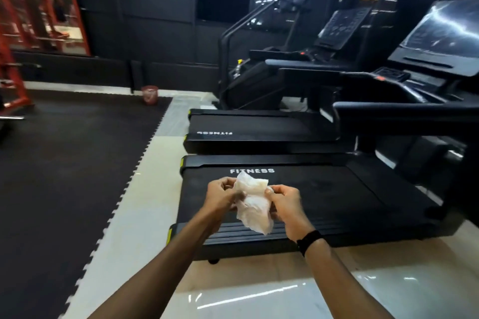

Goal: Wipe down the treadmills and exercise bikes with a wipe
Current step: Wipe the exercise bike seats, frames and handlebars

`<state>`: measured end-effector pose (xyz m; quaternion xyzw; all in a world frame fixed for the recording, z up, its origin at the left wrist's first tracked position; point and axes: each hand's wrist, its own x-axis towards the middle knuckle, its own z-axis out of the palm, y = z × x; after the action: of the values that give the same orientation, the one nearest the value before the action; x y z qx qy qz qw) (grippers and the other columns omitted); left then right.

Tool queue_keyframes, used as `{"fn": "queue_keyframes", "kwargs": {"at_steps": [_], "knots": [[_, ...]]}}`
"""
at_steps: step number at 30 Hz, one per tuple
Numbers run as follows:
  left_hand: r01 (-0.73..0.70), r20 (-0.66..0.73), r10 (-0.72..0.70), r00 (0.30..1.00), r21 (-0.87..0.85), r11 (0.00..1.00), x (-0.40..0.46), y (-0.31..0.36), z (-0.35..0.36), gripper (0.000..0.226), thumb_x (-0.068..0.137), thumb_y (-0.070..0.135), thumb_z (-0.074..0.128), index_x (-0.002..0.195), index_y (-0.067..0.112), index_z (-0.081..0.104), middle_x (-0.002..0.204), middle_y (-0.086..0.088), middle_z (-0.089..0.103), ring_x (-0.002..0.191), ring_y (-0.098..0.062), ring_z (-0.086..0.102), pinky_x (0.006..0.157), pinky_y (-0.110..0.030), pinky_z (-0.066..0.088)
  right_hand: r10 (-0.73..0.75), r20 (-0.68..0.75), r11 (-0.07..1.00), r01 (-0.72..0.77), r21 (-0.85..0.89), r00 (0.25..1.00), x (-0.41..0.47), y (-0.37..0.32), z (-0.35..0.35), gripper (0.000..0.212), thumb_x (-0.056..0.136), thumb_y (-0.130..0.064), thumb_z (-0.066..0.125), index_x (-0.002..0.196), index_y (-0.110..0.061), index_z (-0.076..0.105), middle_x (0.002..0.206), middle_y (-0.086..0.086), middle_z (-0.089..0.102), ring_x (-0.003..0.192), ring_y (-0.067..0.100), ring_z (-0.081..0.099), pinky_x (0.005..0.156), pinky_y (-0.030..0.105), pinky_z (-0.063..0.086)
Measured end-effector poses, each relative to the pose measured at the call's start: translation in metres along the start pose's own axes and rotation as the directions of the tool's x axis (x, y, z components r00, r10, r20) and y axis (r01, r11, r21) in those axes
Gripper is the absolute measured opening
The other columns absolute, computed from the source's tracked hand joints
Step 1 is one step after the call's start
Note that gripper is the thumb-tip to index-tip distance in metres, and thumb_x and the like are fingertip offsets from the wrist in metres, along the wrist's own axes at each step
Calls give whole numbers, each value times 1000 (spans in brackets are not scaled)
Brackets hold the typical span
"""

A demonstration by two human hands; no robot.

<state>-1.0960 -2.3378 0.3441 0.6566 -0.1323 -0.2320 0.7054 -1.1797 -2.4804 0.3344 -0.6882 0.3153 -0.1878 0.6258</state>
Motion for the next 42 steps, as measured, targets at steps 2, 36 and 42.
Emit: {"fn": "queue_keyframes", "kwargs": {"at_steps": [2,36,42], "knots": [[16,34,-15,999,-15,1000,20,4,18,23,77,-18,62,89,1,67,78,-8,70,65,-15,67,59,-33,58,76,-1,978,-75,194,997,18,-2,-16,13,98,-7,59,107,-2,67,99,17,74,83,28,73,64,40,61],[156,951,-145,272,105,982,278,6,455,38,87,-14,37,71,9,61,89,-20,62,66,-26,55,49,-28,38,1,-689,970,167,177,725,154,-17,-354,47,93,13,48,66,-23,62,76,1,64,71,14,63,61,28,53],[181,969,-188,160,158,971,232,15,574,27,91,-7,41,96,-1,67,78,-14,61,57,-19,57,49,-25,45,43,-850,967,191,167,525,126,-14,-445,36,95,11,39,79,-16,56,72,6,58,57,12,58,48,25,46]]}}
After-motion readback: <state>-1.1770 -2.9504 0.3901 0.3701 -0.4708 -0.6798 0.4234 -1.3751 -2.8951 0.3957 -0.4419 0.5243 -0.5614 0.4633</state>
